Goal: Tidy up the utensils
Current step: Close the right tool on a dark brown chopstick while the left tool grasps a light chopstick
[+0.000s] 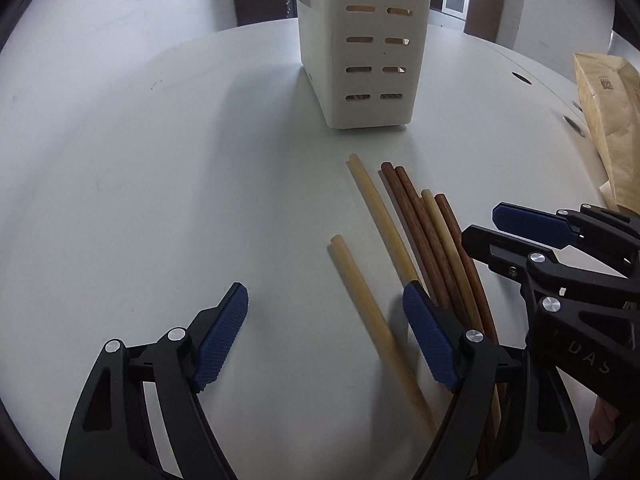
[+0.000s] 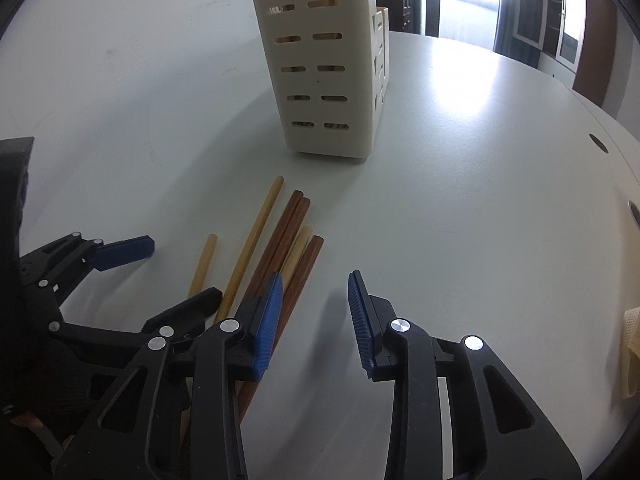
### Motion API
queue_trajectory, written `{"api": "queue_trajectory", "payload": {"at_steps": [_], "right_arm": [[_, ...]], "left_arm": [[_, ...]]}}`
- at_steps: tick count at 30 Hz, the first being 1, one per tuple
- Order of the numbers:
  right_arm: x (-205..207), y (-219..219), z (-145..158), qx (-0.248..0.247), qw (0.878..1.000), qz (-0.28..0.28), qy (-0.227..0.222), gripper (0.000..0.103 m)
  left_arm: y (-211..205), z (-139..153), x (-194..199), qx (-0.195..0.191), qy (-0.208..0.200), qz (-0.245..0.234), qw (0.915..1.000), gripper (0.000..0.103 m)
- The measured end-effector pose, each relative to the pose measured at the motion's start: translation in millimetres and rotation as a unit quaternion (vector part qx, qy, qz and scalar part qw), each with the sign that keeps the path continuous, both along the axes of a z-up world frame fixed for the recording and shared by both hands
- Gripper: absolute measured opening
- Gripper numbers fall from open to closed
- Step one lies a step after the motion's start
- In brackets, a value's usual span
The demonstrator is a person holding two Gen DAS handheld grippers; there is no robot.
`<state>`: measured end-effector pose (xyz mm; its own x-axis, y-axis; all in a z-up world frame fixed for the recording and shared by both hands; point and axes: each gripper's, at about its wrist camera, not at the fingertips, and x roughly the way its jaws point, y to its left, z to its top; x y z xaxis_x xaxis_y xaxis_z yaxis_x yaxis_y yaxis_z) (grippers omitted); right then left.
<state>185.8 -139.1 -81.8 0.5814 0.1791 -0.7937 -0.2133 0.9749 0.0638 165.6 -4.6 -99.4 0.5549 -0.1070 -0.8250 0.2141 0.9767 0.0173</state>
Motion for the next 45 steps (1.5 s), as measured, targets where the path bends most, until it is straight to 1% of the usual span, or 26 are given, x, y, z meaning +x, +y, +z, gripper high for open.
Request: {"api": "queue_trajectory", "payload": {"at_steps": [3, 4, 5, 6, 7, 10, 11, 12, 15, 17, 19, 20, 22, 26, 28, 30, 32, 33, 35, 37, 38, 41, 43, 45], "right_arm": [[1.7, -4.4, -3.3, 0.001, 1.000, -0.004, 0.003, 0.024], [2.8, -5.8, -5.0, -0.001, 1.000, -0.007, 0.007, 0.020], [1.9, -5.4, -5.4, -0.009, 1.000, -0.005, 0.002, 0.015], [0.9, -4.5, -4.8, -0.016, 1.000, -0.004, -0.001, 0.015], [0.2, -5.2, -3.1, -0.012, 1.000, -0.005, 0.001, 0.015], [-1.9, -11.0, 6.3, 0.026, 1.000, -0.011, -0.010, 0.015], [-1.3, -10.9, 8.6, 0.031, 0.999, -0.008, -0.009, 0.015], [0.4, -9.7, 9.6, 0.030, 0.999, -0.006, -0.008, 0.015], [7.1, -4.9, 6.7, 0.019, 1.000, 0.006, 0.007, 0.016], [6.1, 1.0, 7.8, 0.016, 1.000, 0.006, 0.002, 0.016], [5.8, 2.4, 9.6, 0.010, 1.000, 0.009, 0.002, 0.016], [6.6, 4.5, 9.4, 0.009, 1.000, 0.009, 0.003, 0.016], [5.5, 3.4, 11.8, 0.017, 1.000, 0.006, 0.005, 0.016], [10.1, 8.2, 12.6, 0.026, 1.000, 0.010, 0.008, 0.021], [12.9, 8.7, 10.4, 0.017, 1.000, 0.013, 0.006, 0.021], [12.0, 7.0, 5.3, 0.006, 1.000, 0.009, 0.009, 0.020], [12.9, 9.8, 0.6, -0.004, 1.000, 0.011, 0.002, 0.019], [13.4, 10.3, -1.5, -0.008, 1.000, 0.009, 0.001, 0.015], [13.6, 10.4, -4.3, -0.009, 1.000, 0.006, -0.002, 0.012], [14.1, 6.0, -6.7, 0.007, 1.000, 0.001, -0.001, 0.008], [4.8, -0.5, -2.4, 0.017, 1.000, -0.002, -0.004, 0.008], [-3.8, -12.8, 7.8, 0.047, 0.998, -0.008, -0.029, 0.008], [-11.0, -21.3, 18.7, 0.068, 0.996, -0.006, -0.049, 0.008], [-18.8, -30.1, 29.2, 0.093, 0.993, -0.003, -0.067, 0.008]], "left_arm": [[-3.4, 0.0, -0.2, -0.003, 0.001, -0.005, 1.0000, 0.078], [-3.3, 0.3, -0.4, -0.003, 0.000, -0.007, 1.0000, 0.076], [-5.2, -0.2, -0.1, -0.006, 0.002, -0.006, 1.0000, 0.076], [-5.4, 0.0, 0.7, -0.005, 0.003, -0.005, 1.0000, 0.074], [-5.0, 0.3, 1.8, -0.005, 0.005, -0.004, 1.0000, 0.074], [-1.9, 2.0, 6.4, -0.004, 0.015, 0.001, 0.9999, 0.069], [-0.5, 2.5, 7.1, -0.004, 0.017, 0.001, 0.9998, 0.069], [0.0, 2.8, 7.9, -0.003, 0.018, 0.002, 0.9998, 0.066], [-0.2, 3.1, 9.7, -0.001, 0.017, 0.001, 0.9998, 0.063], [0.4, 3.2, 8.6, -0.001, 0.014, -0.001, 0.9999, 0.060], [0.7, 3.7, 7.1, -0.001, 0.010, -0.003, 0.9999, 0.051], [-0.2, 4.0, 7.3, -0.001, 0.009, -0.004, 0.9999, 0.049], [-1.4, 4.7, 7.2, 0.000, 0.008, -0.006, 0.9999, 0.037], [-5.2, 5.3, 6.0, 0.003, 0.002, -0.010, 0.9999, 0.026], [-5.6, 5.3, 5.6, 0.007, 0.000, -0.011, 0.9999, 0.014], [-5.4, 5.5, 5.7, 0.007, -0.002, -0.010, 0.9999, 0.013], [-4.8, 5.5, 6.7, 0.005, -0.001, -0.007, 1.0000, 0.010], [-4.3, 5.7, 7.5, 0.003, 0.000, -0.006, 1.0000, 0.008], [0.7, 5.9, 9.3, -0.007, 0.003, -0.004, 1.0000, 0.006], [5.8, 6.5, 10.4, -0.019, 0.006, -0.001, 0.9998, 0.006], [8.5, 6.7, 11.3, -0.028, 0.010, 0.000, 0.9996, 0.006], [15.9, 7.4, 11.6, -0.044, 0.012, 0.006, 0.9990, 0.006], [22.7, 10.2, 10.4, -0.049, 0.007, 0.011, 0.9987, 0.006], [27.4, 16.6, 8.4, -0.063, -0.001, 0.011, 0.9979, 0.006]]}}
